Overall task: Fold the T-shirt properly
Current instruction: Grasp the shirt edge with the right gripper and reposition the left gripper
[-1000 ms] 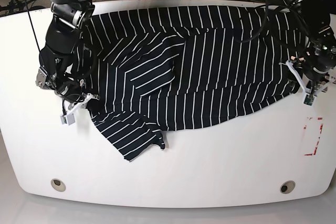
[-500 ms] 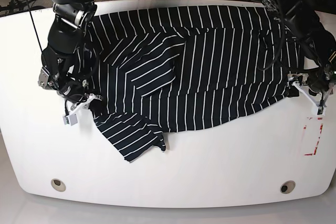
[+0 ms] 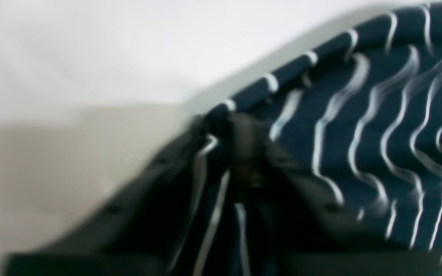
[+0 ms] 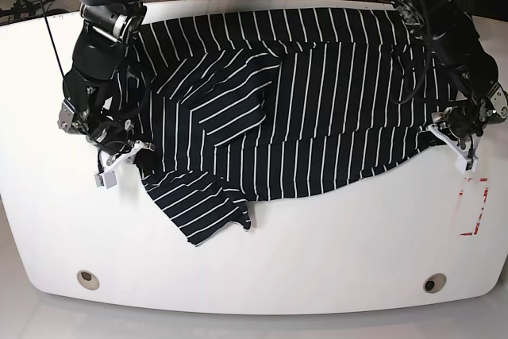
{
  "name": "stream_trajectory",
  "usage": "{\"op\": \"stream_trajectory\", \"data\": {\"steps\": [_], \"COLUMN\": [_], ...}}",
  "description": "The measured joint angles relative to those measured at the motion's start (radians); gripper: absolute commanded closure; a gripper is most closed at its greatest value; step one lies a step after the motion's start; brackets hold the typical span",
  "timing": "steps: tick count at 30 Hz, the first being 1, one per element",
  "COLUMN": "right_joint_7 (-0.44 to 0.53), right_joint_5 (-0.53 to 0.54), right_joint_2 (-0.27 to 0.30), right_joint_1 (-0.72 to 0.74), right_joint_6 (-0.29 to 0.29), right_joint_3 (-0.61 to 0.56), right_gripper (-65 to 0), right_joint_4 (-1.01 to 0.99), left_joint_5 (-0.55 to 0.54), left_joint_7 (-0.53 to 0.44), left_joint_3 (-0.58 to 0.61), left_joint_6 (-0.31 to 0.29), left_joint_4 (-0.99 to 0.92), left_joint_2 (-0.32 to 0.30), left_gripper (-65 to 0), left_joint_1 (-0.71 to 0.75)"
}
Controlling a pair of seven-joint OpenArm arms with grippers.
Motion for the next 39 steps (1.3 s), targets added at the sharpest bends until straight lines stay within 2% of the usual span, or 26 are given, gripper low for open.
{"op": "stream_trajectory", "data": {"steps": [3, 14, 16, 20, 22, 24, 33, 35, 39], "right_joint_7": [0.002, 0.017, 0.017, 0.018, 0.017, 0.017, 0.017, 0.017, 0.018], "right_joint_5": [0.009, 0.013, 0.013, 0.013, 0.014, 0.013, 0.013, 0.013, 0.013], "right_joint_2": [0.0, 0.0, 0.0, 0.0, 0.0, 0.0, 0.0, 0.0, 0.0], "right_joint_1": [-0.005, -0.021, -0.021, -0.021, -0.021, -0.021, -0.021, -0.021, -0.021], "right_joint_6": [0.006, 0.014, 0.014, 0.014, 0.014, 0.014, 0.014, 0.014, 0.014], "right_joint_3": [0.0, 0.0, 0.0, 0.0, 0.0, 0.0, 0.0, 0.0, 0.0], "right_gripper": [-3.3, -3.3, -3.3, -3.3, -3.3, -3.3, -3.3, -3.3, -3.3], "right_joint_4": [0.001, 0.002, 0.002, 0.002, 0.002, 0.002, 0.002, 0.002, 0.003], "left_joint_5": [0.005, 0.011, 0.015, -0.008, -0.003, 0.004, -0.008, -0.024, -0.125], "left_joint_7": [0.007, 0.009, 0.02, 0.001, 0.005, 0.006, 0.018, 0.016, 0.016], "left_joint_3": [0.043, 0.272, 0.322, 0.409, 0.435, 0.438, 0.416, 0.345, 0.154], "left_joint_6": [0.0, 0.0, -0.002, -0.007, -0.008, -0.007, -0.008, -0.008, -0.004], "left_joint_4": [0.024, 0.438, 0.5, 0.592, 0.621, 0.624, 0.624, 0.62, 0.553], "left_joint_2": [-0.005, -0.006, -0.007, -0.033, -0.05, -0.054, -0.061, -0.053, -0.042], "left_gripper": [-3.9, -4.4, -6.4, -28.3, -44.0, -52.2, -51.1, -51.1, -51.1], "left_joint_1": [0.005, 0.047, 0.055, 0.08, 0.1, 0.122, 0.227, 0.221, 0.182]}}
